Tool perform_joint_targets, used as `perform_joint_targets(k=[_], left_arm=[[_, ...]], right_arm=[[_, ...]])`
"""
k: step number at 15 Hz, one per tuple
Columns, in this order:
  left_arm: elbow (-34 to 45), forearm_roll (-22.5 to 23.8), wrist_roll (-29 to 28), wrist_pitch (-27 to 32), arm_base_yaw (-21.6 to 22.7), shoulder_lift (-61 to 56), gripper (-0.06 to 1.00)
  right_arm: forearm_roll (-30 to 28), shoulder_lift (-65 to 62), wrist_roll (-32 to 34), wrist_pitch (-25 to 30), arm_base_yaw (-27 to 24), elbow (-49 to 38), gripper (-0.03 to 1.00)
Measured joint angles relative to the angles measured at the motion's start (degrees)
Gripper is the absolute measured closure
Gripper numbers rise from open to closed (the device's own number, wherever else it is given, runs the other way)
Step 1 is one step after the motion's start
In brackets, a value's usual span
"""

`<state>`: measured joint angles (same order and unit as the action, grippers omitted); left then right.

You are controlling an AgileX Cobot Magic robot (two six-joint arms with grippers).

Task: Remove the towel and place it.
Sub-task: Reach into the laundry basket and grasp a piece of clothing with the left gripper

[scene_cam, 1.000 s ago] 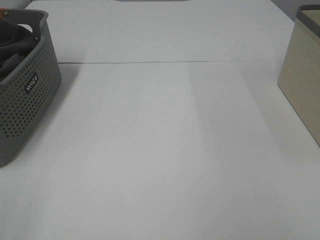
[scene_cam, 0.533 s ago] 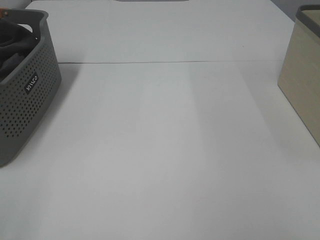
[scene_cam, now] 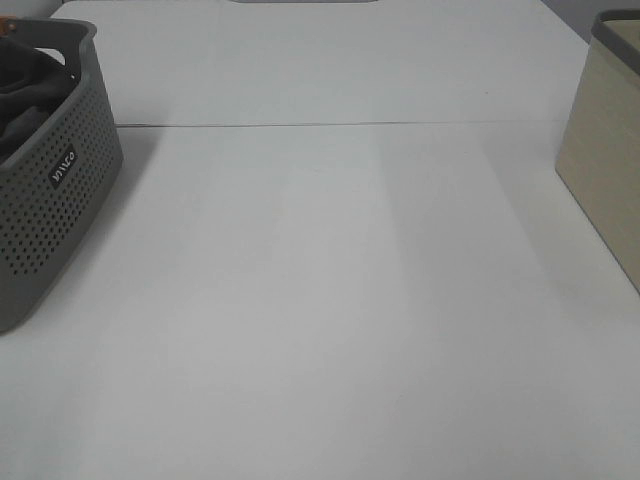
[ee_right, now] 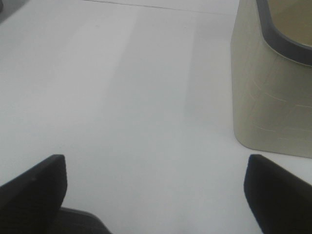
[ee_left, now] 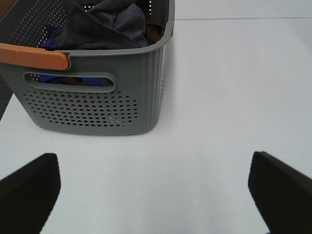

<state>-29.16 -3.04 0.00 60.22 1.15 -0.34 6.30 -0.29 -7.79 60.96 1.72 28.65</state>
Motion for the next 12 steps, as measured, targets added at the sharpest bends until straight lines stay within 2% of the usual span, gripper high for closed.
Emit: perform_joint_targets(k=[12], left_arm=[[0.0,0.0,0.0,0.0,0.0,0.0,-0.05]], right_arm=[[-0.5,0.0,0.0,0.0,0.0,0.0,0.01]])
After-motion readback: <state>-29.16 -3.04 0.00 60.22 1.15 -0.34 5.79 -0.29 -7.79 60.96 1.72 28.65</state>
